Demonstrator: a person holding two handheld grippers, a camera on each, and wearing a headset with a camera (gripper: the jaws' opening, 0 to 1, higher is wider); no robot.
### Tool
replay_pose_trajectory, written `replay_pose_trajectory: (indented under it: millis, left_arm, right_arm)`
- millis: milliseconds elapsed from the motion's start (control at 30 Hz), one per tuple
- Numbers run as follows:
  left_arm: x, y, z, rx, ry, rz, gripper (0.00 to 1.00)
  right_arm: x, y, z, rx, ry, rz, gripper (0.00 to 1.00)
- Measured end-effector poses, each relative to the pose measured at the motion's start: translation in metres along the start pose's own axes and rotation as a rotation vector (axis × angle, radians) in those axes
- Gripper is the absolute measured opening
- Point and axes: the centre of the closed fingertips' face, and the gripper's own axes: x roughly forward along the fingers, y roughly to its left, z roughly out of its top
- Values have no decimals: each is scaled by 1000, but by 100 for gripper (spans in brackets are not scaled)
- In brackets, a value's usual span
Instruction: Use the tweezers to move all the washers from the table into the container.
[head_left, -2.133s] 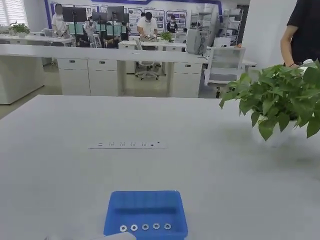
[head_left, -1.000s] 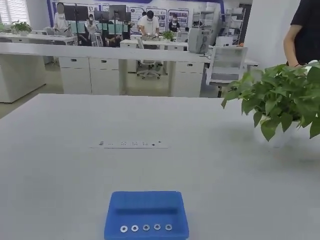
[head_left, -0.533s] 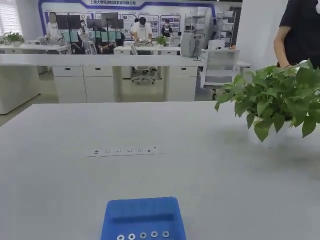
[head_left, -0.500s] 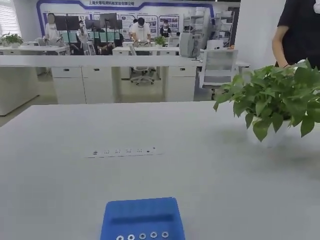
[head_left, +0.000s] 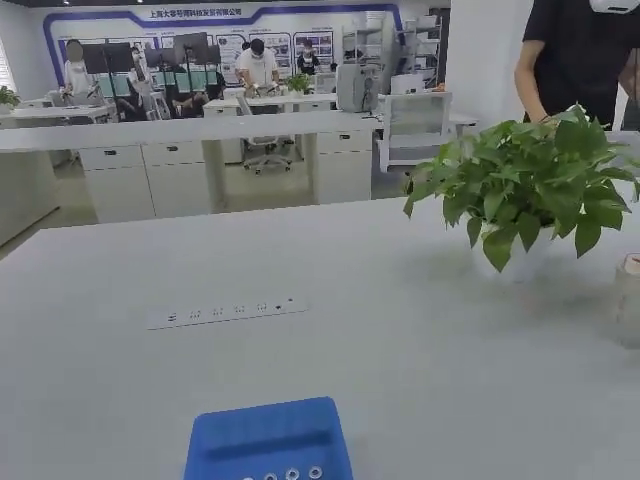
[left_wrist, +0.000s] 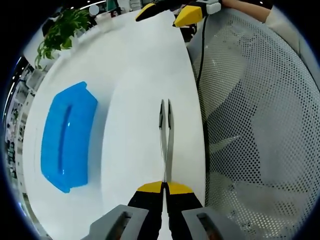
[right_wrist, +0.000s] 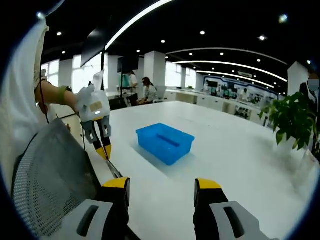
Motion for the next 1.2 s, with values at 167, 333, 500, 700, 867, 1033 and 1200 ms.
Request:
replay_pose_trajectory:
  millis: [167, 333, 500, 700, 867, 1033, 1200]
  left_arm:
    - [1, -3, -2, -8, 28, -24, 0]
    - [1, -2, -1, -16, 47, -41, 0]
    - [1, -3, -1, -10, 78, -51, 0]
    - [1, -4, -2, -23, 85, -59, 0]
    - [0, -4, -2, -35, 83, -51, 0]
    - [0, -6, -2, -72, 67, -51, 1]
    - [-2, -12, -7, -99, 56, -34, 7]
  right_arm:
    - [-4, -8, 7, 21, -58, -31, 51]
    - [-5, -10, 9, -38, -55, -65, 53]
    - [-5, -10, 7, -75, -39, -74, 52]
    - [-7, -12, 11, -52, -68, -80, 52]
    - [-8, -13, 12, -47, -75, -88, 53]
    - [-8, -13, 12, -43, -80, -87, 53]
    - [-9, -15, 12, -80, -72, -105, 54]
